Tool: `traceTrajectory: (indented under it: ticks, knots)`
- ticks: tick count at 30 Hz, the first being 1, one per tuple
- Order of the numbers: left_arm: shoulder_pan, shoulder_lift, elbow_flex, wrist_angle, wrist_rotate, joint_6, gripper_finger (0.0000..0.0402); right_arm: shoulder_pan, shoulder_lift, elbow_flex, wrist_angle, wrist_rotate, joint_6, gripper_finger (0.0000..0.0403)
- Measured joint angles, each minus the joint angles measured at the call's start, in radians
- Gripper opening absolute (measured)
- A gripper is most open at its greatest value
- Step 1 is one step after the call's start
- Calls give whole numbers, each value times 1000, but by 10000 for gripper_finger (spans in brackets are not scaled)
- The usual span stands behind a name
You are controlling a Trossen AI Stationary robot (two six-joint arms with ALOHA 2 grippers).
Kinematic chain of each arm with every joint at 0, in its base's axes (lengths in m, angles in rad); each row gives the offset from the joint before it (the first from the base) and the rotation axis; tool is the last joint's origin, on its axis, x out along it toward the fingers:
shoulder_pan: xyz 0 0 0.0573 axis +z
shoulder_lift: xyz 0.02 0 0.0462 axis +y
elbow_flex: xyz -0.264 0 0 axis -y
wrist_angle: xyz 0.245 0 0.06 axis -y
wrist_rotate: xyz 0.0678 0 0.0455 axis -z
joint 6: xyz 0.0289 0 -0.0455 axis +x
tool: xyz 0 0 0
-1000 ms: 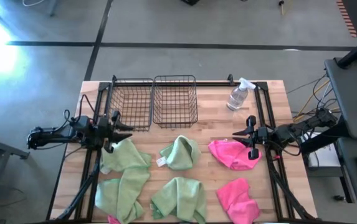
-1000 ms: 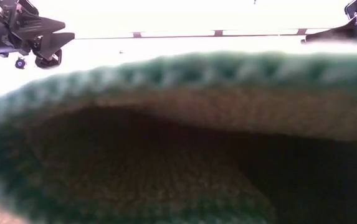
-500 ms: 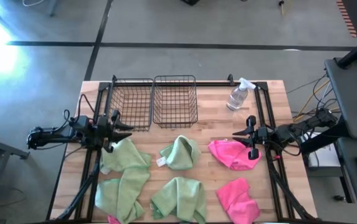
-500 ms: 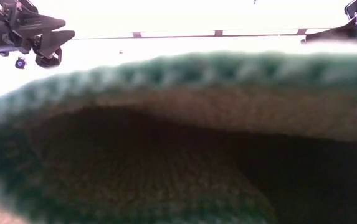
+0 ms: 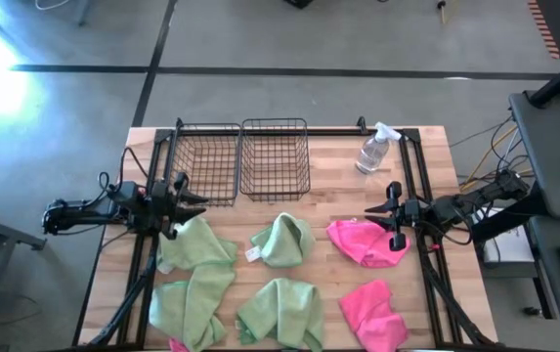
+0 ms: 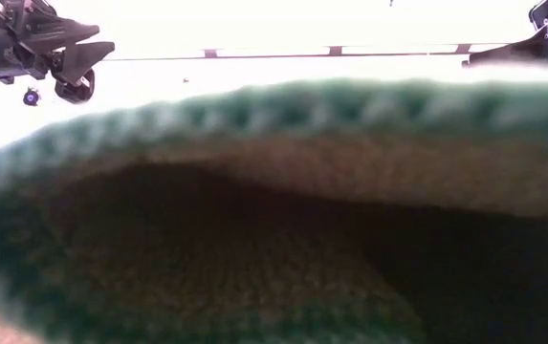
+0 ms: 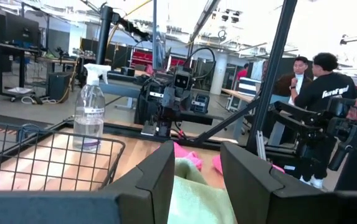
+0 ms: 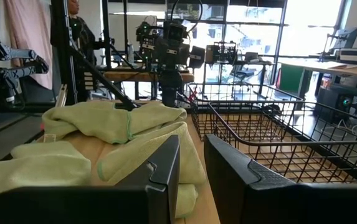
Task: Sort microfiber towel by color & place in baskets
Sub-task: Put the green microfiber cloth into the left wire basket
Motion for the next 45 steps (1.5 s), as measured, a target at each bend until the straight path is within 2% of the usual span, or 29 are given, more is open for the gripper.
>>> traceTrajectory:
  ticks: [7, 16, 21, 27, 38, 45]
  knots:
    - [0, 0, 0, -22, 12, -37, 116, 0, 0, 0, 0, 0, 0, 68]
    - [0, -3, 0, -150, 32, 3, 116, 0, 0, 0, 0, 0, 1, 68]
    - [0, -2, 0, -150, 24, -4, 116, 0, 0, 0, 0, 0, 1, 68]
    - [1, -2, 0, -145, -79, -28, 116, 0, 0, 0, 0, 0, -1, 68]
    - [0, -2, 0, -9, -79, -44, 116, 0, 0, 0, 0, 0, 0, 68]
    - [0, -2, 0, -3, -80, -147, 116, 0, 0, 0, 0, 0, -1, 68]
